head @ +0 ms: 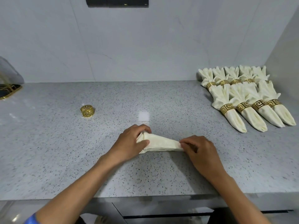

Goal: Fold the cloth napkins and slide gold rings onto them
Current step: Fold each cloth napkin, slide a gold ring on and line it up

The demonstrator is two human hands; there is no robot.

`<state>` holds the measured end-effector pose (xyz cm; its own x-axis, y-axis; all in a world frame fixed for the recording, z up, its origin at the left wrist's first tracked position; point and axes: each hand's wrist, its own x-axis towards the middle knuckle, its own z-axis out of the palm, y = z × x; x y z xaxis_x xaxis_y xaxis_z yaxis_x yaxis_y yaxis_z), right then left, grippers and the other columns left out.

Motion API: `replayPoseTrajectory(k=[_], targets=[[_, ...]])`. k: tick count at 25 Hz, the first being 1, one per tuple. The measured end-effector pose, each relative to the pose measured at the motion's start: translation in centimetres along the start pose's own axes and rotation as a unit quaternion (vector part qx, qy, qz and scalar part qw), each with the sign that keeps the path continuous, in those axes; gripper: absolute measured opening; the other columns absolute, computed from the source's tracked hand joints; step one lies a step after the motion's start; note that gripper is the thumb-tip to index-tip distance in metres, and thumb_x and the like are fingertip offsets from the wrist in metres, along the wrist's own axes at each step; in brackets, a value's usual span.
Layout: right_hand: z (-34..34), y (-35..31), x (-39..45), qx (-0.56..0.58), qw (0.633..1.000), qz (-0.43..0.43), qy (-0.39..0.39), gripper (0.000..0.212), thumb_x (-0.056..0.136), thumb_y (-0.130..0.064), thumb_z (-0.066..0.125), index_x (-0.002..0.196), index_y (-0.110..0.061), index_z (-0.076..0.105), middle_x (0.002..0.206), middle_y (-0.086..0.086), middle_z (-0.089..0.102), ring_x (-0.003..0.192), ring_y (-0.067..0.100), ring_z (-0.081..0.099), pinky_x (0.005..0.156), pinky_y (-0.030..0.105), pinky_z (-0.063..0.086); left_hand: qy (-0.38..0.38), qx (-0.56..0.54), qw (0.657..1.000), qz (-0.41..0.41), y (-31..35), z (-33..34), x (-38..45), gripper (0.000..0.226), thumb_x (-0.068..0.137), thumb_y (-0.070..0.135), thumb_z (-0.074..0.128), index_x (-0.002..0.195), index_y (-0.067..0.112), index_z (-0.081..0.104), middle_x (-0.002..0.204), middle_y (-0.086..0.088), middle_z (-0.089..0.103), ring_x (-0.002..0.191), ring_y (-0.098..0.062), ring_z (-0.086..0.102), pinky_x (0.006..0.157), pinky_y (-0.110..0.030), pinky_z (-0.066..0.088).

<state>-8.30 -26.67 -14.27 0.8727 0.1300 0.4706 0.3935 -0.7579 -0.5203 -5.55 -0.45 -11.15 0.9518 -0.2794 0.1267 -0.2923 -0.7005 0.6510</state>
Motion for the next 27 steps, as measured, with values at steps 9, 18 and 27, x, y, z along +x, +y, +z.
replayPoseTrajectory(k=[9,18,27], targets=[[-1.0,0.5,-1.5,-0.226,0.965,-0.134,0.024,0.027,0.082,0.0,0.066,0.103,-0.014,0.074,0.1,0.001,0.075,0.096,0.031,0.067,0.077,0.043,0.05,-0.153,0.261,0.943,0.142,-0.1,1.5,-1.3,0.059,0.101,0.053,0.012,0.156,0.035,-0.001,0.162,0.015,-0.009,0.148,-0.002,-0.01,0.121,-0.026,-0.004],[-0.7,-1.6,-0.7,-0.272,0.959,-0.08,-0.013,0.03,0.086,-0.002,0.056,0.11,-0.01,0.071,0.113,0.01,0.072,0.118,0.03,0.061,0.107,0.049,0.041,-0.171,0.244,0.943,0.148,-2.1,1.6,-0.4,0.051,0.107,0.042,0.017,0.15,0.052,-0.007,0.158,0.025,-0.021,0.142,0.006,-0.025,0.122,-0.032,-0.006],[1.9,-4.3,0.0,-0.2,0.945,-0.015,-0.259,0.068,0.091,-0.064,-0.009,0.152,-0.037,-0.018,0.16,-0.016,-0.019,0.148,0.012,-0.021,0.121,0.035,-0.013,-0.159,0.223,0.95,0.15,-2.3,1.5,-0.2,0.052,0.106,0.043,0.014,0.155,0.038,-0.003,0.16,0.021,-0.016,0.144,0.005,-0.02,0.124,-0.035,-0.001]])
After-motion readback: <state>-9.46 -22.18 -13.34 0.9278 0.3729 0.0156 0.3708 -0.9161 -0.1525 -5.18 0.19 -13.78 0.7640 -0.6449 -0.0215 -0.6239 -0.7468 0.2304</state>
